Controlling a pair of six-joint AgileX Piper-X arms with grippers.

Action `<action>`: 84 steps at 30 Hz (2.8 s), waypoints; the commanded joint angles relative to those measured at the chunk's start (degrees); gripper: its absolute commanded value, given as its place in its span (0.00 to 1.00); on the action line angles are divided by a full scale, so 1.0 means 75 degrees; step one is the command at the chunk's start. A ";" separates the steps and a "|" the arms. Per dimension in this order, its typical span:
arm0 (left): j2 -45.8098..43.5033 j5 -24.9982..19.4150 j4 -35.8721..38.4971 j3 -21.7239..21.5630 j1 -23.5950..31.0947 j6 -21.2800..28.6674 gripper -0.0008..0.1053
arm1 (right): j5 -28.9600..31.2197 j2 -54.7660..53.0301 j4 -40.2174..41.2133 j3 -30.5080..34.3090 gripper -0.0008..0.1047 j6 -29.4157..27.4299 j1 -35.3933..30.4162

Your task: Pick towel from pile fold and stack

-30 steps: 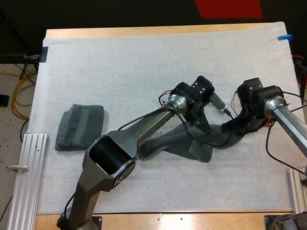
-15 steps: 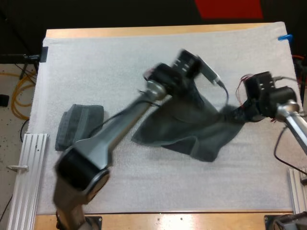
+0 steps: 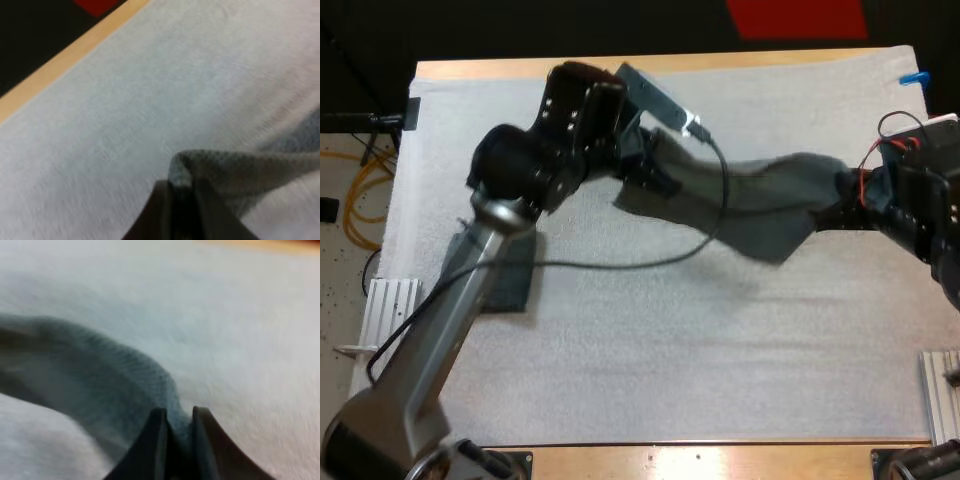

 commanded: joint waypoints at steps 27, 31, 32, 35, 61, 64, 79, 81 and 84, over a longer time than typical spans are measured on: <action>-0.2438 -0.0899 -0.1954 0.4704 -0.0818 -0.1372 0.01 | 0.0829 0.0576 0.1264 0.0296 0.01 0.1059 0.1902; -0.1794 0.0175 -0.3418 0.5188 -0.0018 -0.0960 0.01 | 0.0116 0.1697 -0.0431 0.0575 0.01 0.0967 0.1135; -0.1516 0.0481 -0.3756 0.5239 0.0217 -0.0909 0.01 | -0.0087 0.2049 -0.0887 0.0574 0.01 0.0995 0.0964; -0.0795 0.0752 -0.4353 0.5250 0.0700 -0.0900 0.01 | -0.0378 0.2845 -0.1796 0.0573 0.01 0.1150 0.0595; 0.1702 0.1860 -0.7113 0.5058 0.2452 -0.0831 0.23 | -0.0636 0.5131 -0.4426 0.0447 0.39 0.2980 -0.0237; 0.1621 0.1843 -0.6947 0.4765 0.2452 -0.0832 0.38 | -0.0752 0.5101 -0.4362 0.0228 0.69 0.2991 -0.0319; -0.1247 0.1742 -0.3854 0.4350 0.2452 -0.0225 0.44 | -0.0815 0.2305 -0.1662 -0.0381 0.73 0.1981 -0.0304; -0.1739 0.1742 -0.3330 0.4350 0.2452 -0.0191 0.47 | -0.0814 0.1816 -0.1120 -0.0381 0.73 0.1945 -0.0224; -0.2437 0.1742 -0.2516 0.4366 0.2452 -0.0121 0.58 | -0.0814 0.1066 -0.0193 -0.0370 0.73 0.1946 -0.0086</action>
